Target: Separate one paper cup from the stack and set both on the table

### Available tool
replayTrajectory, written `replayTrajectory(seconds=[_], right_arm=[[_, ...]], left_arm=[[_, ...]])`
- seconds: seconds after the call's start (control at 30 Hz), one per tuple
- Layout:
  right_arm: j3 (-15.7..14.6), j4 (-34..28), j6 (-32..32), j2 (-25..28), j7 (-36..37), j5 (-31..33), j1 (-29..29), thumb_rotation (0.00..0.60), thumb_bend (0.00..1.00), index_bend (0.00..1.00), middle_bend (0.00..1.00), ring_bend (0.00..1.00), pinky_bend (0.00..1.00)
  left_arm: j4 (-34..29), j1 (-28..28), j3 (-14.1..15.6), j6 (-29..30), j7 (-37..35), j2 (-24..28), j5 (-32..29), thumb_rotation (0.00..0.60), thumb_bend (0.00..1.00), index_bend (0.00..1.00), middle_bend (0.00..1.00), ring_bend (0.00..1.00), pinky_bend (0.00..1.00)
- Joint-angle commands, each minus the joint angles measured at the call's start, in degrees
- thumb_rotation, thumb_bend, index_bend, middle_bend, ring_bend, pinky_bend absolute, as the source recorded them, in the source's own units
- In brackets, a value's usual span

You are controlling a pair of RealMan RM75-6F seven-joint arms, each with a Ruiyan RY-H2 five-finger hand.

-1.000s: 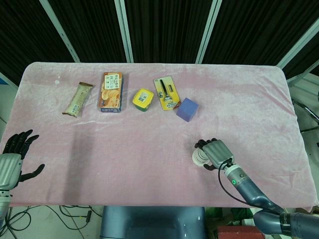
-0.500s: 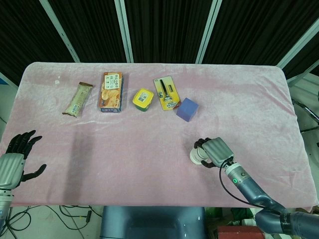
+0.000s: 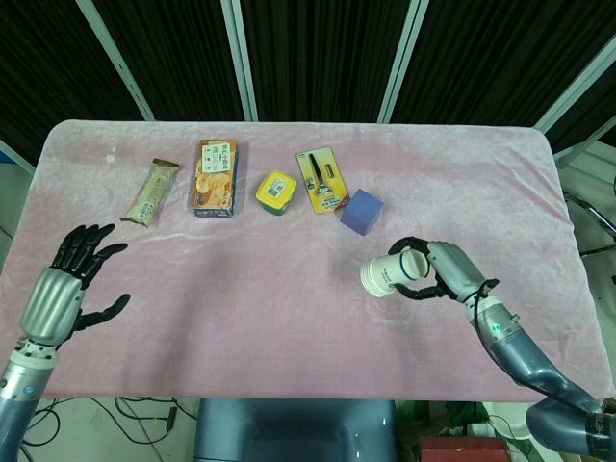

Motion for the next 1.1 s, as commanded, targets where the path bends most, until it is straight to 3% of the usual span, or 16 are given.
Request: replayTrajectory(seconds=[0.03,0.13,0.33,0.57,1.1], right_arm=[[7.34,0.94,-5.86,7.75,30.16,0.27,-0.80,0.600,0.41,0.52,0.43,0.56,0.58],[8.89,1.62,-10.09,8.50,40.17,0.58,0.21,0.600,0.41,0.53,0.44,0.57,0.58],[10.12,3.02,-15.49,8.73,53.99,-2.12,1.44,0.600,0.41,0.53,0.44,0.57,0.58],[9.38,2.04,-17.15,7.61,54.87,-2.28,2.46,0.600,0.41,0.56,0.44,0.58,0.58],[10.81,-4.66,-18.32,5.85,53.51,1.19,4.00,0.600,0.41,0.57,0.45,0.58,0.58]], left_arm=[[-5.89,-7.82,-5.04,-8.87,6.45,-0.36,-2.64,0.600,0.24,0.21,0.06,0.00,0.00],[-6.59,-13.44,-8.61,-14.81,7.86,-2.64,-6.51,0.600,0.24,0.24,0.06,0.00,0.00],[-5.40,-19.65,-11.84,-18.96,5.95,-6.87,-9.66,0.600,0.25,0.26,0.07,0.00,0.00],[-4.90,-23.09,-12.94,-19.76,3.36,-10.19,-11.21,0.600,0.26,0.31,0.09,0.00,0.00],[-5.63,-27.84,-12.89,-20.35,7.61,-15.23,-13.26,0.600,0.27,0.36,0.09,0.00,0.00]])
